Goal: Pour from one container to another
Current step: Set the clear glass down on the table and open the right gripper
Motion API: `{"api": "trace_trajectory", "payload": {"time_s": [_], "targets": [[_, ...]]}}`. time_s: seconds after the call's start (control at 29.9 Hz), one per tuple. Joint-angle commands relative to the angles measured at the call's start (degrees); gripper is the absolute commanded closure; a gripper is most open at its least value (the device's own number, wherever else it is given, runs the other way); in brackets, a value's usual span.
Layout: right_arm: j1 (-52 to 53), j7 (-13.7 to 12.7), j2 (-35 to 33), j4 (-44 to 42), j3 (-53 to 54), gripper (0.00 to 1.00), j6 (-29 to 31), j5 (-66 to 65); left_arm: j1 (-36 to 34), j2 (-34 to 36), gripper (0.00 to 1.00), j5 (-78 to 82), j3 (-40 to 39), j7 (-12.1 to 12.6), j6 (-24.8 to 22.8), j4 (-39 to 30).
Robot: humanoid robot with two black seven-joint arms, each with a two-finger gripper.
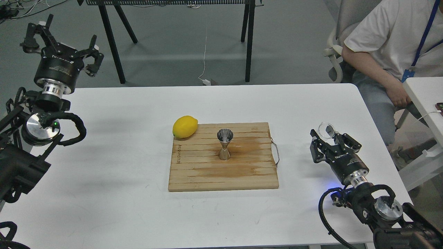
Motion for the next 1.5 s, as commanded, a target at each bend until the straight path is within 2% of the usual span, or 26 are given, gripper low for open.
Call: {"api": "trace_trajectory", "payload": {"time_s": [0.0, 0.2, 0.53, 0.8, 0.97, 1.24, 1.27, 1.3, 1.34, 1.47], "targets": [[0.4, 0.1, 0.4, -3.4, 0.9, 0.79, -0.9, 0.0, 0.0, 0.3, 0.00, 0.0, 0.0, 0.0, 0.0, 0.0], [1.6, 0.6, 0.4, -3.7, 3.9, 0.79, -10.5, -0.1, 0.0, -0.1, 0.00, 0.0, 0.0, 0.0, 0.6, -0.1], [2.8, 0.3, 0.4, -4.2, 4.3, 0.77, -10.6, -0.5, 0.0, -0.1, 0.00, 0.0, 0.0, -0.1, 0.6, -0.1], [5.6, 0.2, 0.4, -8.0, 3.3, 0.69, -10.6, -0.7, 0.0, -0.1, 0.00, 0.0, 0.0, -0.1, 0.6, -0.1], [5.7, 0.2, 0.4, -8.1, 3.3, 0.59, -10.6, -0.7, 0.0, -0.1, 0.00, 0.0, 0.0, -0.1, 0.7, -0.1], [5.7, 0.2, 0.4, -8.1, 3.2, 0.36, -10.9, -0.7, 0.0, -0.1, 0.00, 0.0, 0.0, -0.1, 0.7, -0.2], [5.7, 0.2, 0.4, -8.1, 3.2, 0.27, -10.9, -0.7, 0.0, -0.1, 0.00, 0.0, 0.0, -0.1, 0.7, -0.2], [5.7, 0.2, 0.4, -8.1, 3.2, 0.04, -10.9, -0.7, 0.0, -0.1, 0.00, 0.0, 0.0, 0.0, 0.7, -0.2], [5.6, 0.2, 0.4, -7.9, 3.1, 0.01, -10.8, -0.8, 0.0, -0.1, 0.00, 0.0, 0.0, 0.0, 0.7, -0.2], [5.5, 0.2, 0.4, -7.7, 3.1, 0.01, -10.7, -0.8, -0.1, -0.1, 0.00, 0.0, -0.1, -0.1, 0.7, -0.2]]}}
